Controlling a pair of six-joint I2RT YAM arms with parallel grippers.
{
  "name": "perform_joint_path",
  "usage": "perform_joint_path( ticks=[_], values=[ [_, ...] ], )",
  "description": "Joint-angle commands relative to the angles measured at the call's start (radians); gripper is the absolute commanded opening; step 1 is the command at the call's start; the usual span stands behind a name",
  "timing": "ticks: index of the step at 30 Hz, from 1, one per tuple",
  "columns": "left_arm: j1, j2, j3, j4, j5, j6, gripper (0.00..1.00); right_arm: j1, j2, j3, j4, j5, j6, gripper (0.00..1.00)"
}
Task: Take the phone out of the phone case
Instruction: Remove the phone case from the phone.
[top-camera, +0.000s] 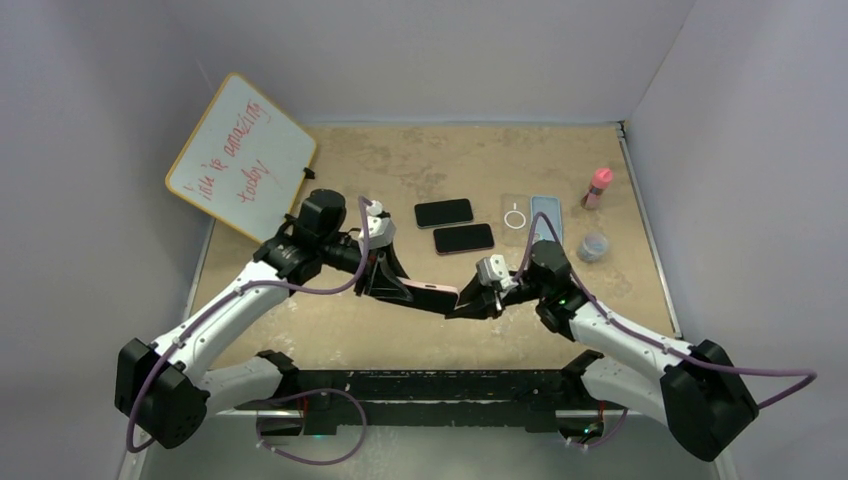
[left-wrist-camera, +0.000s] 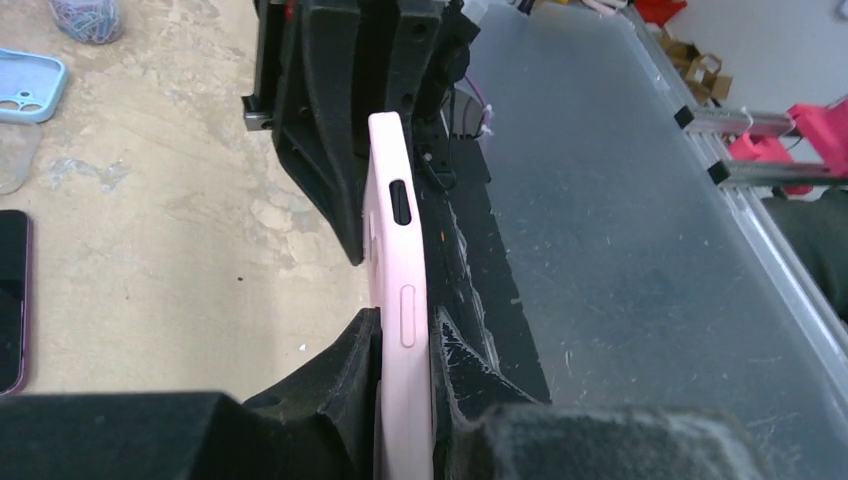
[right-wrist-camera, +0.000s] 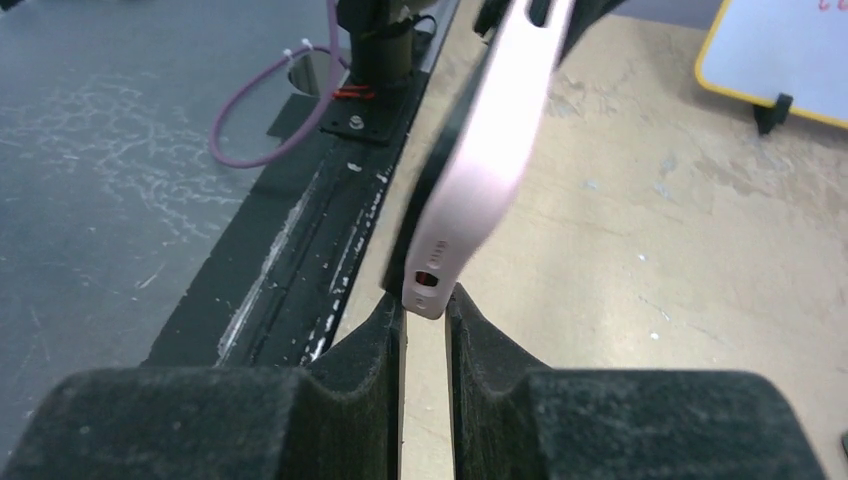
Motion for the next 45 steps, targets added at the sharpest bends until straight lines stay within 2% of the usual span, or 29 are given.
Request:
perform_joint_path(
  ticks=[1, 6, 11, 17, 22, 27, 32, 36, 41, 45],
  values=[
    [-0.073, 0.028, 0.085, -0.249, 0.272, 0.213, 0.0, -0.015, 0.015, 0.1, -0.036, 0.297, -0.136, 0.0],
    [-0.08, 0.037, 0.106, -0.341, 0.247, 0.288, 0.0, -0.017, 0.032, 0.118, -0.034, 0.374, -0.133, 0.0],
    [-0.088, 0.012, 0.08, -0.255, 0.169, 0.192, 0.0, -0.016, 0.024, 0.113, 0.014, 0.37, -0.083, 0.0],
    [-0.126, 0.008, 0.061, -0.228, -0.032, 0.129, 0.0, -0.016, 0.024, 0.121, 0.148, 0.224, 0.119, 0.0],
    [-0.137, 0.007, 0.036, -0.195, -0.088, 0.082, 0.0, -0.017, 0.013, 0.088, 0.318, 0.217, 0.338, 0.0],
    [-0.138, 0.002, -0.044, 0.064, -0.121, -0.175, 0.0, -0.015, 0.031, 0.05, 0.45, 0.244, 0.472, 0.01],
    [-0.138, 0.006, -0.136, 0.257, -0.178, -0.354, 0.0, -0.017, 0.074, -0.003, 0.6, 0.235, 0.574, 0.02],
    [-0.137, 0.038, -0.178, 0.351, -0.272, -0.45, 0.0, -0.017, 0.112, -0.032, 0.725, 0.23, 0.646, 0.03],
    [-0.145, 0.094, -0.252, 0.523, -0.303, -0.567, 0.0, -0.016, 0.149, -0.025, 0.737, 0.256, 0.69, 0.05],
    [-0.163, 0.124, -0.276, 0.531, -0.361, -0.562, 0.0, -0.017, 0.169, -0.016, 0.716, 0.311, 0.723, 0.06]
  ],
)
